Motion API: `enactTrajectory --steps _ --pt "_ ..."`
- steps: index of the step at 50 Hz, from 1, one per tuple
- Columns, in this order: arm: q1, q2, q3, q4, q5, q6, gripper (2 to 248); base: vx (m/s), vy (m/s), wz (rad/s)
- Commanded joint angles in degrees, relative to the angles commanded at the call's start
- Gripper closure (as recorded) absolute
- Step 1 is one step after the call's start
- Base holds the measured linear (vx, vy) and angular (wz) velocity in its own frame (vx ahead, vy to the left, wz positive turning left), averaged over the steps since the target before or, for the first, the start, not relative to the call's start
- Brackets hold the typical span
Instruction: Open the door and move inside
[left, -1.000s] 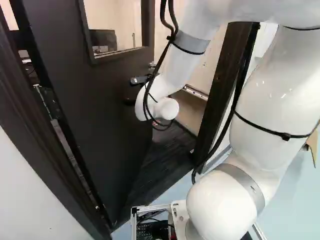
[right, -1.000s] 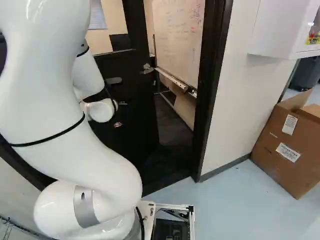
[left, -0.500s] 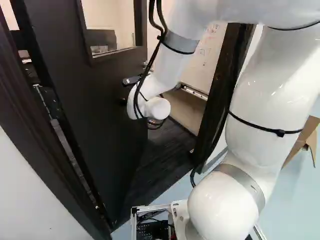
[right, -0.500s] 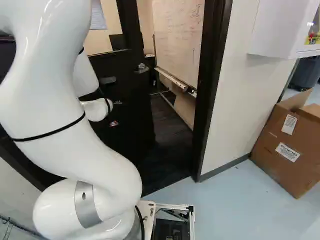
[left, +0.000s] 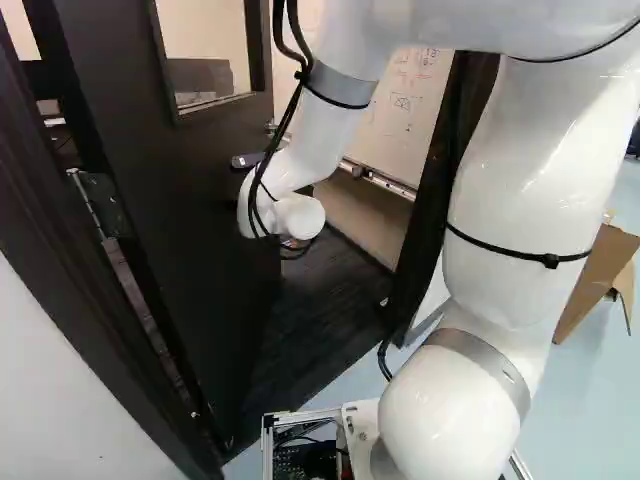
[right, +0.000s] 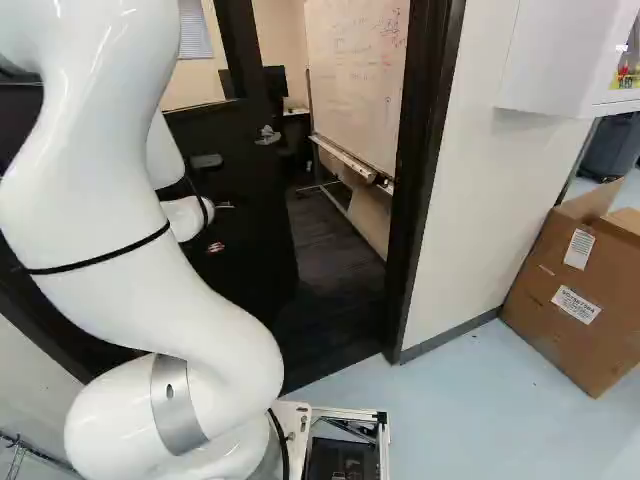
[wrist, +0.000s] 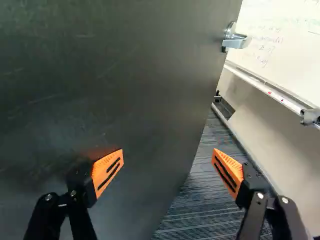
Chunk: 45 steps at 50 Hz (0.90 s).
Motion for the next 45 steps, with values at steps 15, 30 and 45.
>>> enactTrajectory --steps 15,30,45 --pt "2.8 -0.77 -0.86 -0.26 0.0 0.0 3 0.0 0.0 0.0" --pt "5.47 -1.88 -2.13 -0.29 0.0 0.0 3 0.0 0.0 0.0" --pt "7.91 -3.5 -3.98 -0.29 0.0 0.0 3 0.0 0.0 0.0"
